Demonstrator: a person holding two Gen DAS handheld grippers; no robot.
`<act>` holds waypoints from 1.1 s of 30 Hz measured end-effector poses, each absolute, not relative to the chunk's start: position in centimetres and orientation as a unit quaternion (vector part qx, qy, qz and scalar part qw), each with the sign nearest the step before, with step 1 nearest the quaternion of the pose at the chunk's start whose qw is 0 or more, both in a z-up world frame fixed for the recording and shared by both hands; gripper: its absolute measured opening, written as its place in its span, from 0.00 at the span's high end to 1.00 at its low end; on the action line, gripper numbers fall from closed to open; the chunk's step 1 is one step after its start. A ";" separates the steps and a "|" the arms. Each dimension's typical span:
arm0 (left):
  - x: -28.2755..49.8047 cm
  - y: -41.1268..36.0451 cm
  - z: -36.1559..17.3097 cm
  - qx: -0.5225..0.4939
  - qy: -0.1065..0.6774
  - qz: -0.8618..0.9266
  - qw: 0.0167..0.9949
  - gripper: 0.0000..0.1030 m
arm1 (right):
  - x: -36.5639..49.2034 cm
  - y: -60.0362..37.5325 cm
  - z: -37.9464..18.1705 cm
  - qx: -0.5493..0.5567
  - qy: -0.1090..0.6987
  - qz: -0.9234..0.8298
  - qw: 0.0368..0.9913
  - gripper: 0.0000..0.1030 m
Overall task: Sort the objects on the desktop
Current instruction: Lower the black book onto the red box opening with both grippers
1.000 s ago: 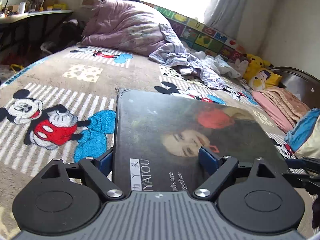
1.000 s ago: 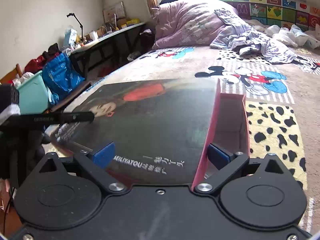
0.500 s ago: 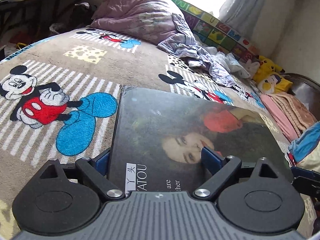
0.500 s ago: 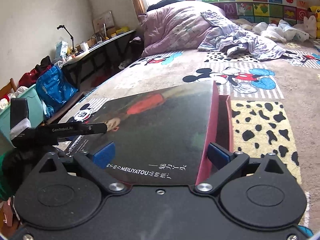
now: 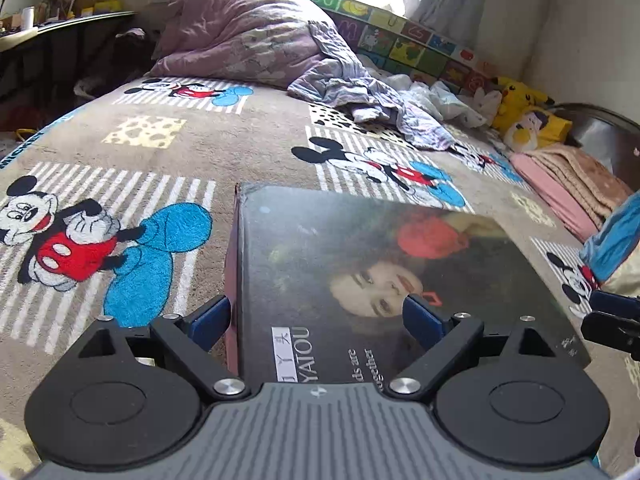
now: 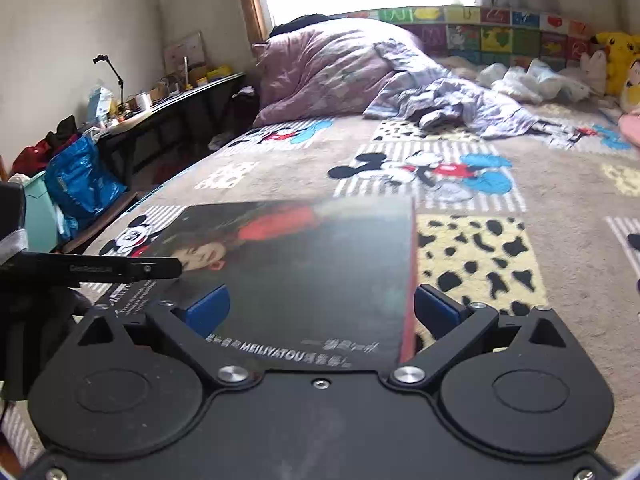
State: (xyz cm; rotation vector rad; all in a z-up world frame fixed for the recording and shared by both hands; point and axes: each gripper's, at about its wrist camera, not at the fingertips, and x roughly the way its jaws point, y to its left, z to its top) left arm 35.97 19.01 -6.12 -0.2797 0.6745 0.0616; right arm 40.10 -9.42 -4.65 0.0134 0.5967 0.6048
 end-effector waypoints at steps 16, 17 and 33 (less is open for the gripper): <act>35.6 15.8 -4.8 -0.051 0.311 -0.024 0.949 0.10 | 37.8 -6.9 -5.1 -0.124 0.273 0.378 0.876 0.03; 35.8 15.5 -5.3 -0.048 0.326 -0.032 0.944 0.10 | 37.9 -6.7 -5.5 -0.128 0.288 0.383 0.869 0.03; 34.6 12.7 -4.7 0.021 0.419 -0.028 0.907 0.09 | 36.4 -7.4 -6.3 -0.189 0.344 0.381 0.837 0.02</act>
